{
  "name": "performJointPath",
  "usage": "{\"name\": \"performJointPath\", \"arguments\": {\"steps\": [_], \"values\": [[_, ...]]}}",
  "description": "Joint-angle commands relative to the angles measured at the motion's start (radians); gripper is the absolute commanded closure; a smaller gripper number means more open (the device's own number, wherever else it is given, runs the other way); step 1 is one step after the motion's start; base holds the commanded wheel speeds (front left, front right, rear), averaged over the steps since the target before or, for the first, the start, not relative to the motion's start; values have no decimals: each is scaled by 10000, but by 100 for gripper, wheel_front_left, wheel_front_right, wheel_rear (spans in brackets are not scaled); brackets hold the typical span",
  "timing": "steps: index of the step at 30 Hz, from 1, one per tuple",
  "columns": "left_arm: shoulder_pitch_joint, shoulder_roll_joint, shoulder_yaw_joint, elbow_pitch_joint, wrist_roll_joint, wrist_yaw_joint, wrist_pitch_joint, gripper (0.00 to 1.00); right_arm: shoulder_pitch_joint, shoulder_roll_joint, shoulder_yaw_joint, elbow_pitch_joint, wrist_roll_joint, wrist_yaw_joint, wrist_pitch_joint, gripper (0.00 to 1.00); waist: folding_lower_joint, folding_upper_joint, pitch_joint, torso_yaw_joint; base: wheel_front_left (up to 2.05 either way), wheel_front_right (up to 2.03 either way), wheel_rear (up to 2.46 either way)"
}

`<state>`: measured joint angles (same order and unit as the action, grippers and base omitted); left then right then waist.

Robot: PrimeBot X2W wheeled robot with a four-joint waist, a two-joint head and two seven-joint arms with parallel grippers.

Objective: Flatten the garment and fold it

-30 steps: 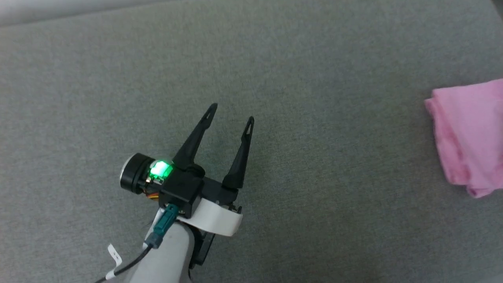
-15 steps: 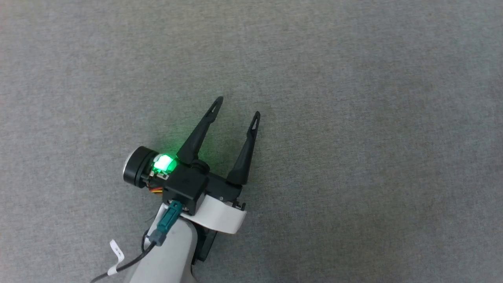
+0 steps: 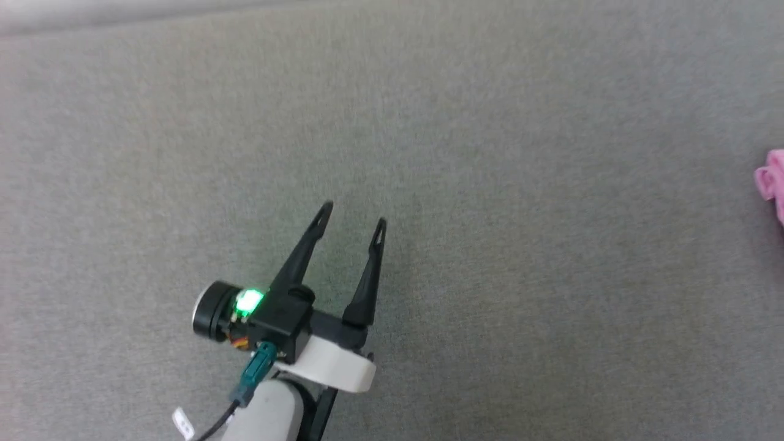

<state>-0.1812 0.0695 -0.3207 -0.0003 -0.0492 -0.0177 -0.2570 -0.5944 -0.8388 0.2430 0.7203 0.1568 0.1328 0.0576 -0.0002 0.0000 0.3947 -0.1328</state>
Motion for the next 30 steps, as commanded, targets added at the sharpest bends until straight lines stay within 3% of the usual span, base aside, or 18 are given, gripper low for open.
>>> {"name": "performJointPath", "arguments": {"steps": [1, 7, 12, 13, 15, 16, 24, 30], "values": [[275, -12, 124, 17, -87, 77, -47, 0, -181, 151, -115, -313, 162, -21, -162, 0, 2, 0, -1609, -86, 0, 0, 0], [928, 22, 748, 4, -346, 237, -47, 0, -148, 834, -546, -2068, 734, -21, -607, 0, 2, 0, -2592, 75, 0, 0, 0], [1258, 71, 1355, 94, -531, 393, -47, 0, 500, 2035, -1313, -3845, 933, -21, -928, 0, 2, 0, -3157, 298, 0, 0, 0], [1258, 71, 1355, 94, -531, 393, -47, 0, 500, 2035, -1313, -3845, 933, -21, -928, 0, 2, 0, -3157, 298, 0, 0, 0], [1391, 125, 1591, 178, -558, 431, -47, 0, 1173, 2898, -1770, -4848, 809, -21, -1112, 0, 2, 0, -3415, 432, 0, 0, 0], [1391, 125, 1591, 178, -558, 431, -47, 0, 1173, 2898, -1770, -4848, 809, -21, -1112, 0, 2, 0, -3415, 432, 0, 0, 0], [1836, 228, 1996, 608, -342, 866, -47, 0, 3218, 4933, -2357, -6538, 407, -21, -1398, 0, 2, 0, -3709, 749, 0, 0, 0], [1954, 201, 2037, 837, -350, 941, -47, 0, 4558, 6222, -2547, -6738, 271, -21, -1621, 0, 2, 0, -3769, 985, 0, 0, 0]]}}
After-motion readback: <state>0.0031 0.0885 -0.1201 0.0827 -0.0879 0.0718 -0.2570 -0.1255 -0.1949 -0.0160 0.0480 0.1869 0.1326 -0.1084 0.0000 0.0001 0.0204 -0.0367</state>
